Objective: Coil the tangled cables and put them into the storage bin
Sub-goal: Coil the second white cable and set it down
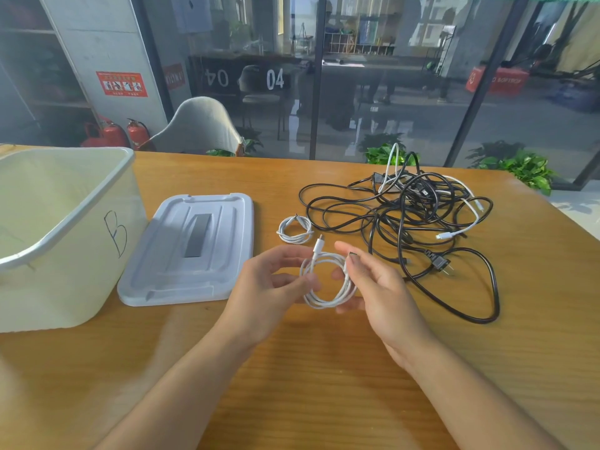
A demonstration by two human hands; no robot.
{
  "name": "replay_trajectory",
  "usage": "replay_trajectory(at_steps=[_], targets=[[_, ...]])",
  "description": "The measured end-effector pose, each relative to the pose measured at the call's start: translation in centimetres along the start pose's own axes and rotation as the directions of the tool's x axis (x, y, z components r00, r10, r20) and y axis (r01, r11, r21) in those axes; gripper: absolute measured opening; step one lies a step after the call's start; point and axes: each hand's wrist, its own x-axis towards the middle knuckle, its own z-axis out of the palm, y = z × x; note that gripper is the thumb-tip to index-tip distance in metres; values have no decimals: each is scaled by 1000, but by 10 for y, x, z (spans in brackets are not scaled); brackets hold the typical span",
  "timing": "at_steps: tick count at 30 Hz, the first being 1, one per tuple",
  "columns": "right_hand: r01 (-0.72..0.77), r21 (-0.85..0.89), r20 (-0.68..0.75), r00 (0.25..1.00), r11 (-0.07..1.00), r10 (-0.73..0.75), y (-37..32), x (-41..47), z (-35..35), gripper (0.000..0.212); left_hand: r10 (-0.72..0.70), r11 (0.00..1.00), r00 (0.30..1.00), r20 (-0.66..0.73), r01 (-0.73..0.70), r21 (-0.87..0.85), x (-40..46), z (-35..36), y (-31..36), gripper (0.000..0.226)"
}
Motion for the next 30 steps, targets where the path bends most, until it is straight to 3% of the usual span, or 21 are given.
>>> replay_trajectory(at_steps=[7,13,20,23,25,27,30], targets=[[-19,2,-19,1000,1000,19,5,4,-1,29,6,994,995,-101,-16,-105,1,0,-1,23],[-15,64,-67,998,998,19,7,7,-4,25,-58,988,995,-82,45,-148,3,-2,-1,13],[-5,48,-12,1000,999,5,5,6,-5,33,1,985,987,-163,-29,-171,3,0,-4,23],[-9,24,14,1000,1000,9,10,6,-5,35,23,997,984,-174,-36,-73,5,-3,-4,22],[-22,20,7,1000,1000,22,13,7,-5,31,61,995,985,-162,-46,92,7,-6,-5,24],[-43,28,-14,999,999,43,15,11,-5,28,91,967,986,-139,-54,250,8,-7,-5,31],[-58,-1,-36,998,998,57,17,21,-3,27,91,935,991,-97,-52,351,13,-9,-2,43]])
